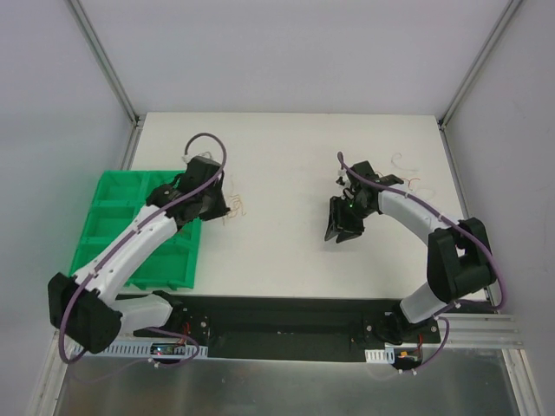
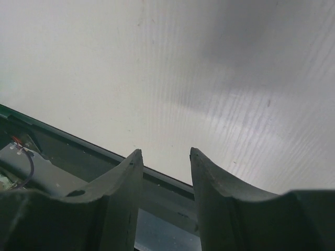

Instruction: Untangle the cables

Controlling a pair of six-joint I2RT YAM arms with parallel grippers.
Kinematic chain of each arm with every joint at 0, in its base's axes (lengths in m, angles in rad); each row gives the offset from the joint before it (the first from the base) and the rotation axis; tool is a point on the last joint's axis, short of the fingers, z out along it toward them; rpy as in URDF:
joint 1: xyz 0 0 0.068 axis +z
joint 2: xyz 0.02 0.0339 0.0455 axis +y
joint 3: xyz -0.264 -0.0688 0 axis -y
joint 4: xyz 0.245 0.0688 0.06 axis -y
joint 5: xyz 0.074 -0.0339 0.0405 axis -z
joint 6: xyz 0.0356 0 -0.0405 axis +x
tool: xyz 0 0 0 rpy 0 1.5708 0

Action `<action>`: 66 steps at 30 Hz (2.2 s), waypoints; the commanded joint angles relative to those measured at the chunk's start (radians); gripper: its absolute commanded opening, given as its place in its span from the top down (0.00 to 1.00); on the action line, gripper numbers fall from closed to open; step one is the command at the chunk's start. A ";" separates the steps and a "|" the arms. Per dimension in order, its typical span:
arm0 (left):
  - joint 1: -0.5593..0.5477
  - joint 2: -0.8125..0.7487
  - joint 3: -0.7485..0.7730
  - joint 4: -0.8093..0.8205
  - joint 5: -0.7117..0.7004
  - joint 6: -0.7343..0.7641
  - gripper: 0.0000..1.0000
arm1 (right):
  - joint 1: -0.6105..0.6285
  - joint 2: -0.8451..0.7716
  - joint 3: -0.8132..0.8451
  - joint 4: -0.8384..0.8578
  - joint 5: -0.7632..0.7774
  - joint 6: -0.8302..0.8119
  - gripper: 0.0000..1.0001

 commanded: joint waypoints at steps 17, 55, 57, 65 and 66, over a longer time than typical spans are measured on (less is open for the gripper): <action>0.493 -0.286 -0.327 -0.597 -0.236 -0.636 1.00 | -0.015 0.011 0.024 -0.070 0.035 -0.039 0.56; 0.104 -0.160 -0.040 -0.106 0.436 0.222 0.11 | -0.440 0.730 1.003 -0.335 0.262 0.053 0.37; 0.099 -0.152 -0.041 -0.103 0.447 0.217 0.11 | -0.409 0.692 0.904 -0.312 0.263 0.042 0.49; 0.044 -0.094 -0.001 -0.063 0.436 0.186 0.12 | -0.118 0.292 0.348 -0.139 0.250 0.074 0.76; 0.038 -0.085 0.003 -0.057 0.431 0.179 0.12 | -0.076 0.243 0.273 -0.114 0.242 0.089 0.76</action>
